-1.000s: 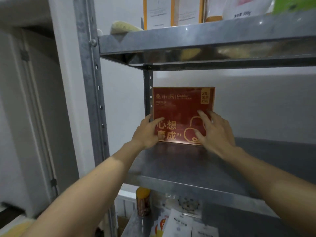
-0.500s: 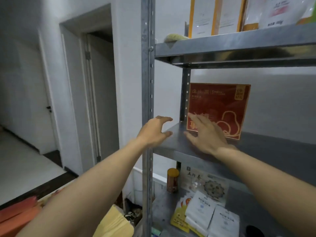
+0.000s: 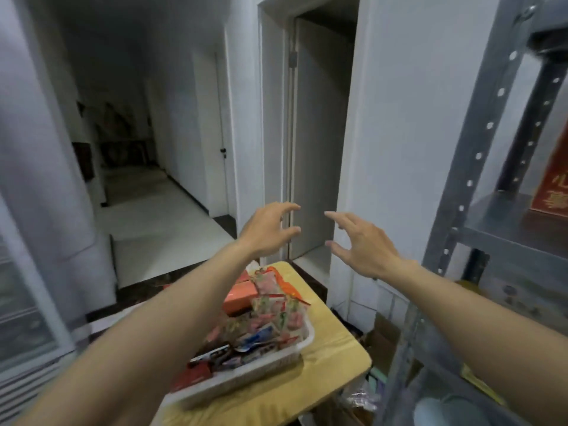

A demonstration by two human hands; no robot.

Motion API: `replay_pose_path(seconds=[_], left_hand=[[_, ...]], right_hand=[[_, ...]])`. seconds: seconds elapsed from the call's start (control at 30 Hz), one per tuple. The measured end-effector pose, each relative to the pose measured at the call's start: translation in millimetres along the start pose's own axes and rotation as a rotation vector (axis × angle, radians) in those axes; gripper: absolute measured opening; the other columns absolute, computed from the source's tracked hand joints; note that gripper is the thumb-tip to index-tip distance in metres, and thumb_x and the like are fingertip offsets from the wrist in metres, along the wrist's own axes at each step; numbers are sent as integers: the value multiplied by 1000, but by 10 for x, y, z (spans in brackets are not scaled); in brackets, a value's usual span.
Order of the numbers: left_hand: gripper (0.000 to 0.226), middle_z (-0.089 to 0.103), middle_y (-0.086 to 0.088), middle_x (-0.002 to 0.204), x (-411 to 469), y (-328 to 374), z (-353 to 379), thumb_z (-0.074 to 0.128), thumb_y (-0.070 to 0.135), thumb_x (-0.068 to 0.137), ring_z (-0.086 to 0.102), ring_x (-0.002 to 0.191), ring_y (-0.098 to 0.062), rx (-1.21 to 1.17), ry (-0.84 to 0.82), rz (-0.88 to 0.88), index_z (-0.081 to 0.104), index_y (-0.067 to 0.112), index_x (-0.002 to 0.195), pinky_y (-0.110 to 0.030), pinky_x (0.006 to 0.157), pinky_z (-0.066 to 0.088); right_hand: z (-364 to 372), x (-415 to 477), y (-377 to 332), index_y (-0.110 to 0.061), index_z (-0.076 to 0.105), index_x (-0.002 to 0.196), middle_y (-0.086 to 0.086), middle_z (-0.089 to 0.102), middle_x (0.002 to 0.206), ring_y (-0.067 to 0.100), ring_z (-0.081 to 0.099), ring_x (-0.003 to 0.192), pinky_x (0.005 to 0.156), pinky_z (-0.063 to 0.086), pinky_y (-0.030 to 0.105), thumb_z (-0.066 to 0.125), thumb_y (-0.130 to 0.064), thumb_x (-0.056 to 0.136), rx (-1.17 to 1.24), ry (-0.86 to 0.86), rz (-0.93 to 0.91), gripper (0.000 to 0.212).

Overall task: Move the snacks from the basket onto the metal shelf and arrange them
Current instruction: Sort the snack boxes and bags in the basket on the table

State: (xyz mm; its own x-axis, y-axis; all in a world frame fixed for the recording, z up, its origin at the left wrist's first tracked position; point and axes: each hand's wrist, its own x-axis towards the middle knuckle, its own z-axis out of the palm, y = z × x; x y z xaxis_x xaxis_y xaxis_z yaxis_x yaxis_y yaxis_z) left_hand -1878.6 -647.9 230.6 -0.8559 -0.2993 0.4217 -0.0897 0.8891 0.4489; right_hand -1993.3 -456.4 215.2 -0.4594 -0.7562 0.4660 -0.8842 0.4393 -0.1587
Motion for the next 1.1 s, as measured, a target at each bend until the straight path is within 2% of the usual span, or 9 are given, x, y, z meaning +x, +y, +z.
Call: replay_pose_path(seconds=[0.17, 0.33, 0.43, 0.57, 0.7, 0.83, 0.9, 1.0, 1.1], left_hand=[[50, 55, 1, 139, -531, -932, -201, 67, 28, 90, 54, 119, -20, 49, -12, -159, 53, 22, 137, -33, 101, 41], [48, 58, -2, 133, -807, -1587, -244, 68, 26, 89, 54, 119, -20, 72, -11, -284, 55, 19, 135, -31, 101, 40], [49, 57, -3, 133, -865, -1965, -194, 67, 26, 89, 53, 120, -18, 77, -20, -363, 54, 20, 136, -30, 101, 41], [50, 53, -2, 138, -840, -2452, -49, 68, 25, 89, 53, 121, -21, 75, -47, -486, 53, 25, 137, -37, 102, 45], [46, 53, 0, 137, -762, -2883, 164, 68, 29, 89, 48, 126, -21, 97, -94, -575, 56, 27, 134, -40, 106, 40], [40, 59, 1, 125, -714, -3169, 337, 69, 29, 88, 49, 124, -21, 124, -215, -601, 64, 22, 126, -34, 102, 37], [44, 52, -3, 137, -705, -3284, 393, 70, 27, 87, 42, 131, -22, 103, -228, -627, 62, 22, 130, -33, 106, 31], [56, 33, -7, 153, -691, -3480, 449, 72, 20, 84, 27, 142, -27, 41, -200, -712, 55, 32, 136, -48, 116, 27], [64, 22, -6, 157, -692, -3598, 480, 69, 11, 86, 17, 147, -30, -108, -179, -783, 47, 36, 141, -54, 117, 24]], right_hand=[[858, 256, -458, -29, 38, 147, -4, 46, 146, 20, 49, 128, 101, 44, 38, 54, -42, 96, 109, -156, -55, 55], [1551, 574, -683, -30, 45, 142, -5, 51, 142, 18, 51, 124, 105, 42, 40, 55, -39, 97, 228, -273, -71, 47], [1953, 835, -656, -34, 48, 137, -6, 52, 141, 18, 52, 124, 105, 39, 37, 56, -37, 97, 286, -331, -80, 42], [2441, 1191, -529, -26, 48, 141, 0, 49, 145, 20, 45, 130, 107, 36, 37, 56, -30, 98, 332, -402, -67, 45], [2913, 1562, -375, -28, 46, 143, 1, 46, 148, 20, 43, 133, 110, 36, 39, 59, -31, 96, 333, -509, -114, 48], [3303, 1813, -284, -30, 46, 143, 1, 40, 151, 22, 37, 138, 113, 29, 37, 59, -34, 96, 297, -708, -235, 48], [3431, 1893, -240, -33, 41, 146, 4, 30, 157, 24, 29, 143, 115, 23, 37, 59, -34, 96, 311, -771, -244, 53], [3546, 1983, -186, -33, 37, 149, 3, 20, 161, 24, 22, 146, 117, 21, 38, 66, -30, 92, 378, -810, -214, 64], [3621, 2020, -193, -36, 44, 141, 2, 27, 157, 26, 29, 143, 115, 30, 40, 69, -25, 90, 557, -800, -132, 58]])
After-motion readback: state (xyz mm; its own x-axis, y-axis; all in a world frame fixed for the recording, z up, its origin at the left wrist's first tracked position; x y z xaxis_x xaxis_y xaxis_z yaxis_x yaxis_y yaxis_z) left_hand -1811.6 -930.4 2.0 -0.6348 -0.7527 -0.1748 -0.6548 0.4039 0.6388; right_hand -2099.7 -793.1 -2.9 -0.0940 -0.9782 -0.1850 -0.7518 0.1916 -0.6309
